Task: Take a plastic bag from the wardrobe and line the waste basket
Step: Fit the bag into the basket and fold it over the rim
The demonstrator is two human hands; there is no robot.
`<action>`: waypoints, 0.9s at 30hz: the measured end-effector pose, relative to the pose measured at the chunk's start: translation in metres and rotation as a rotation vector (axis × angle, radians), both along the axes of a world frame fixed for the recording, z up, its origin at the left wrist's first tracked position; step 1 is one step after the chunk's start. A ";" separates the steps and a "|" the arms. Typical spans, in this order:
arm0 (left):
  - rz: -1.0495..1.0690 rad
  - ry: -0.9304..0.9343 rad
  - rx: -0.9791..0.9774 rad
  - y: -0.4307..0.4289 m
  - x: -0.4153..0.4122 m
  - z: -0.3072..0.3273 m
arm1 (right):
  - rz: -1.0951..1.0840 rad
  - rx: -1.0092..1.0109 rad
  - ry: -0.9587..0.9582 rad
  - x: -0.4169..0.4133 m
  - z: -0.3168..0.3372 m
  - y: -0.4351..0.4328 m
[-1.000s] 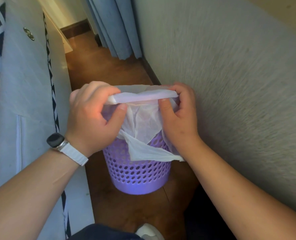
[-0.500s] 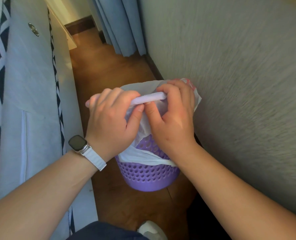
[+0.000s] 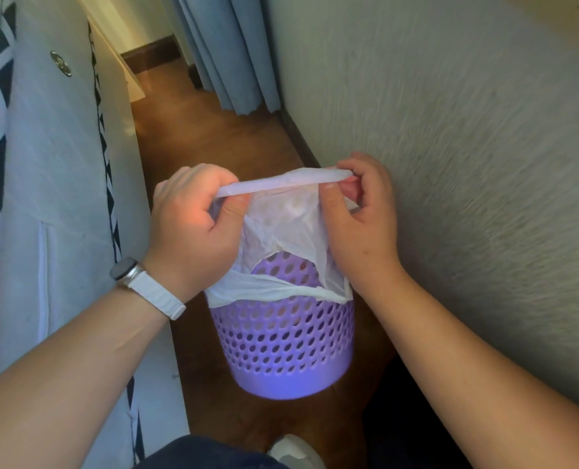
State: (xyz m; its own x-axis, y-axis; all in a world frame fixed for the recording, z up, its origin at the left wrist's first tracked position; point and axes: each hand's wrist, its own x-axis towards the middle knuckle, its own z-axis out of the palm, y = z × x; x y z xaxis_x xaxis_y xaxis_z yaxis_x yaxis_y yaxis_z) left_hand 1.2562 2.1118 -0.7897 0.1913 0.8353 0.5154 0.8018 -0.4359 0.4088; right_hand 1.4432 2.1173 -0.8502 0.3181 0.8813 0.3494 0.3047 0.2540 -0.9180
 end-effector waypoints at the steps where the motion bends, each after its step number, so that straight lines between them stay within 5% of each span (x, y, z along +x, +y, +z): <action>1: -0.010 -0.013 -0.010 0.000 0.000 0.000 | 0.006 0.001 -0.002 0.000 0.001 0.000; 9: 0.002 0.262 0.041 -0.010 0.008 0.004 | -0.023 0.049 -0.156 -0.007 -0.001 -0.005; 19: 0.094 0.240 -0.049 -0.017 0.026 -0.010 | 0.024 0.023 -0.288 -0.034 -0.004 -0.018; 27: 0.076 0.154 -0.125 -0.004 0.010 -0.006 | 0.136 -0.031 -0.170 -0.021 -0.004 -0.013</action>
State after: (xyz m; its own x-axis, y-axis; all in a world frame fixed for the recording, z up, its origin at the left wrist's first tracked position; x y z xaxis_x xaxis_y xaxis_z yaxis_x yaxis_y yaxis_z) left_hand 1.2667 2.1076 -0.7954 0.1936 0.9062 0.3760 0.8876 -0.3251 0.3263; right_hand 1.4221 2.1039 -0.8544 0.1342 0.9233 0.3598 0.4203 0.2758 -0.8645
